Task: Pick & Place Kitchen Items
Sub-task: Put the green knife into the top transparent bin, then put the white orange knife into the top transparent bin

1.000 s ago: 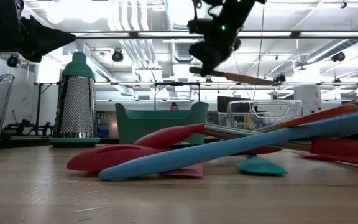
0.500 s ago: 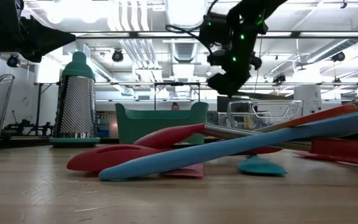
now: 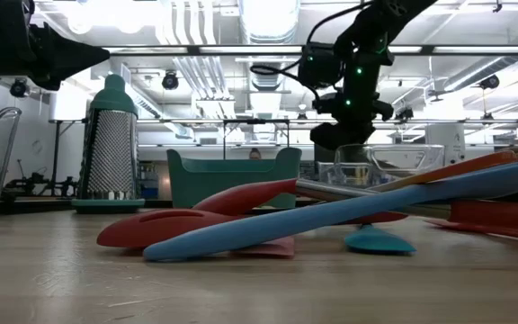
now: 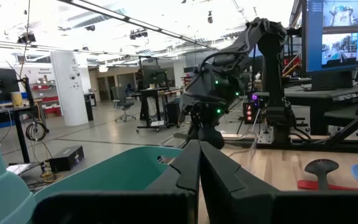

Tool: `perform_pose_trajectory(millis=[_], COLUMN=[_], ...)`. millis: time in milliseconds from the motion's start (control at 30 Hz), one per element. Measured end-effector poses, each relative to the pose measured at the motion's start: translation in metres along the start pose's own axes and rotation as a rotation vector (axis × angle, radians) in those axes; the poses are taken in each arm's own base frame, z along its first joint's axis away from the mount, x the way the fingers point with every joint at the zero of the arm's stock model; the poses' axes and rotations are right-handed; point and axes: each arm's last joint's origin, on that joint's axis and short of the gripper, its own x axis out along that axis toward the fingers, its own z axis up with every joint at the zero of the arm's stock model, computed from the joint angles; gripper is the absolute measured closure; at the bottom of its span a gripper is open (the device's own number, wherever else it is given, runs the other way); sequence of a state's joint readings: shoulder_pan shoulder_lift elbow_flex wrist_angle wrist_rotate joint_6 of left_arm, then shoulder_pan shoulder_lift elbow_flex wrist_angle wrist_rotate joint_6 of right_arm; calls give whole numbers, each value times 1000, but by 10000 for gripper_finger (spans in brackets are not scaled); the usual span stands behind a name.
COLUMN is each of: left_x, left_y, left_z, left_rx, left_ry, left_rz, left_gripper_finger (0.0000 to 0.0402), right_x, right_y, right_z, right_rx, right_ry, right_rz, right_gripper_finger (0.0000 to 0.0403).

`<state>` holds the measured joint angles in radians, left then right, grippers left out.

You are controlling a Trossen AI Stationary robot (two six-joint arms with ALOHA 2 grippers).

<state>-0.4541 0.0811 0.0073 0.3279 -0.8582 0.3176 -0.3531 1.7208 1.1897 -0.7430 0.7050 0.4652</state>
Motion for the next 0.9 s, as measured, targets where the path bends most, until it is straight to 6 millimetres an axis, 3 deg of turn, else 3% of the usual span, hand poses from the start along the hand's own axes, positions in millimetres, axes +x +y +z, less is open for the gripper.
perform_pose_trajectory(millis=[367, 900], left_x=[0, 0], left_y=[0, 0], left_z=[0, 0], left_rx=[0, 0], left_ry=[0, 0], left_rz=[0, 1], left_gripper_finger=[390, 390], right_x=[8, -2], right_y=[2, 6], right_z=[-12, -5], right_rx=[-1, -93], right_ry=[19, -13], right_rz=[-7, 12], right_gripper_finger=[333, 304])
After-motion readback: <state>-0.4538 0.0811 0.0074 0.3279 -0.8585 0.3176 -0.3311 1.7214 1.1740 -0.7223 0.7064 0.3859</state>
